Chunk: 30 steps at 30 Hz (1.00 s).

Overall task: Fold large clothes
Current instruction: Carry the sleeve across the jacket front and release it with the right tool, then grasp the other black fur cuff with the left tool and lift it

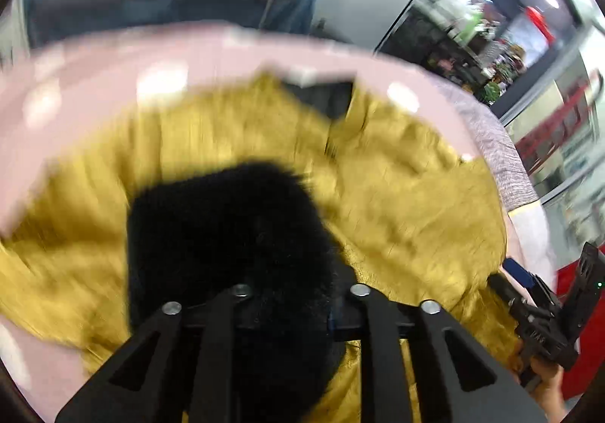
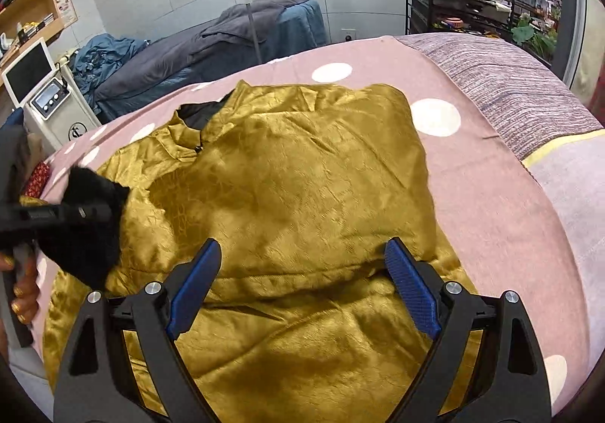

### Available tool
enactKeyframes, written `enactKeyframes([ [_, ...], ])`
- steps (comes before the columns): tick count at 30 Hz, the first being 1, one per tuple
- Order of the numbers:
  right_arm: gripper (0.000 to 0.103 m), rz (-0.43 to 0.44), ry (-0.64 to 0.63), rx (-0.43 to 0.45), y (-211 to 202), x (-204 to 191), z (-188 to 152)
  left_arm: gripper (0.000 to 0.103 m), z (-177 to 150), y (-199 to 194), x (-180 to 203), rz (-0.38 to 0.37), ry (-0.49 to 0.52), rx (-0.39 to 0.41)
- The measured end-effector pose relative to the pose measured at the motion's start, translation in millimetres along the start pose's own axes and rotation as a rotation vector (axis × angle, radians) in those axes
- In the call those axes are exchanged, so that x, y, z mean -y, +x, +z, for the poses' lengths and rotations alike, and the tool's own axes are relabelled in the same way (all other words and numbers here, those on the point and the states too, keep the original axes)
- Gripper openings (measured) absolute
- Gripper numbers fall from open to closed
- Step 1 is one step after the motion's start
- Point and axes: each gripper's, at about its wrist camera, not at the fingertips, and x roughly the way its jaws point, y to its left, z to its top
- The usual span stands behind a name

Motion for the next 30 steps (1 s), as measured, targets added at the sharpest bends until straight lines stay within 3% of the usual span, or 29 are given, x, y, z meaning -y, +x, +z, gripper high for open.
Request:
enactKeyframes([
  [4,0.087,0.023,0.036,0.016,0.5,0.5,3.9,0.014,21.2,-53.0,17.6,0.065,0.099,0.231],
  [6,0.087,0.038,0.041,0.016,1.4,-3.0,5.5,0.015,18.0,-61.9,16.0,0.101,0.127,0.287],
  [9,0.087,0.047,0.013,0.017,2.1,-9.9,6.2,0.020,0.7,-38.2,-4.1,0.121,0.100,0.190],
  [11,0.087,0.049,-0.001,0.011,4.3,-14.1,6.5,0.022,-22.4,-13.3,-24.0,0.115,0.028,0.072],
  [13,0.087,0.052,-0.012,-0.002,7.3,-17.3,6.5,0.031,-48.6,6.3,-43.5,0.139,-0.061,-0.019],
  [15,0.087,0.053,-0.020,-0.013,8.9,-19.5,7.8,0.050,-66.1,5.8,-60.2,0.113,-0.167,-0.014],
  [18,0.087,0.040,-0.044,-0.006,8.8,-23.4,11.8,0.069,-68.8,-19.0,-68.4,0.094,-0.275,0.058],
  [19,0.087,0.032,-0.054,0.003,8.5,-24.7,14.2,0.071,-66.5,-28.3,-64.6,0.104,-0.279,0.098],
  [21,0.087,0.025,-0.069,0.020,9.5,-28.0,19.8,0.088,-59.4,-53.0,-54.8,0.140,-0.254,0.197],
  [23,0.088,0.026,-0.079,0.012,15.2,-32.9,25.5,0.092,-51.5,-63.5,-43.1,0.163,-0.212,0.241],
  [26,0.089,0.027,-0.101,-0.008,26.2,-40.6,30.9,0.092,-40.8,-44.8,-25.6,0.163,-0.130,0.180],
  [30,0.089,-0.045,-0.165,-0.064,49.4,-47.9,26.9,0.092,-33.6,8.9,-10.5,0.257,-0.047,0.047],
])
